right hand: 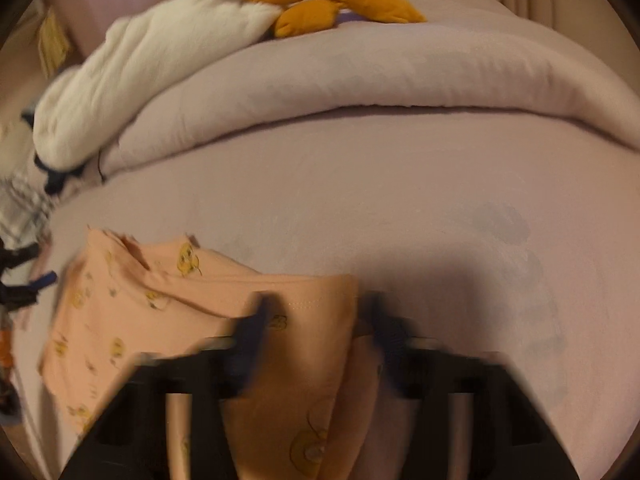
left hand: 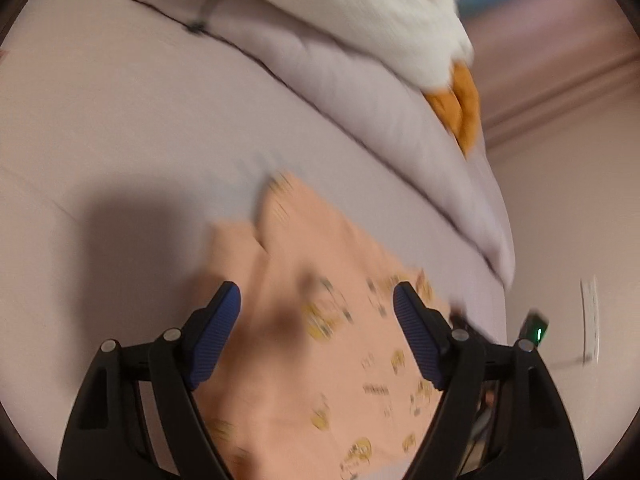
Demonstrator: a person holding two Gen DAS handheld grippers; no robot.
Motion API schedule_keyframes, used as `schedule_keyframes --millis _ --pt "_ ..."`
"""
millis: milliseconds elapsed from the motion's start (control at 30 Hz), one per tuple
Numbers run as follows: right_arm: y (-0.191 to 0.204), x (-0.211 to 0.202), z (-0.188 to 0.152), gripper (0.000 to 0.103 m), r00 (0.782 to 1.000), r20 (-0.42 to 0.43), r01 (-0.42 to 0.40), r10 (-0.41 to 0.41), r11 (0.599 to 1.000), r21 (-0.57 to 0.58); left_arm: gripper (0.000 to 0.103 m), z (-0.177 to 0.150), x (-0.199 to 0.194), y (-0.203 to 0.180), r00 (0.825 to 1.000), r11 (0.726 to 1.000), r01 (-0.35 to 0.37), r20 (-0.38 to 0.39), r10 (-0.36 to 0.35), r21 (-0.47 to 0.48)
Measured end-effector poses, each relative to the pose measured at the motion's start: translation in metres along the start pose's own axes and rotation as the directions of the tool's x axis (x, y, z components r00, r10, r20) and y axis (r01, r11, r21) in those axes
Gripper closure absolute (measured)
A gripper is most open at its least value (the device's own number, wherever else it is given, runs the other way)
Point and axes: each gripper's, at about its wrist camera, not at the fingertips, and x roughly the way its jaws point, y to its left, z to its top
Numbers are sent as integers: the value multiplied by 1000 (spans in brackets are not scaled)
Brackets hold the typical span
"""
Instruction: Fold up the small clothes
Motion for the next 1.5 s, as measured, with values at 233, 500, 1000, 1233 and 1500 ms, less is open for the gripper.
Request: schedule_keyframes --millis 233,500,1000,1233,1500 --pt "-1 -26 6 98 979 199 45 -50 999 30 25 -24 34 -12 992 988 -123 -8 124 93" --pt "-4 5 9 97 961 71 264 -268 963 61 30 -26 25 -16 985 978 -172 4 172 121" --pt "47 -69 -120 95 995 -24 86 -96 960 -268 30 -115 -7 -7 982 916 -159 -37 185 369" --pt "26 -90 -117 80 992 -113 45 -64 986 -158 30 -123 -56 20 998 972 -43 -28 51 232" --pt "53 -115 -116 54 994 9 -108 109 989 -105 29 -89 -43 54 1000 999 4 -28 -3 41"
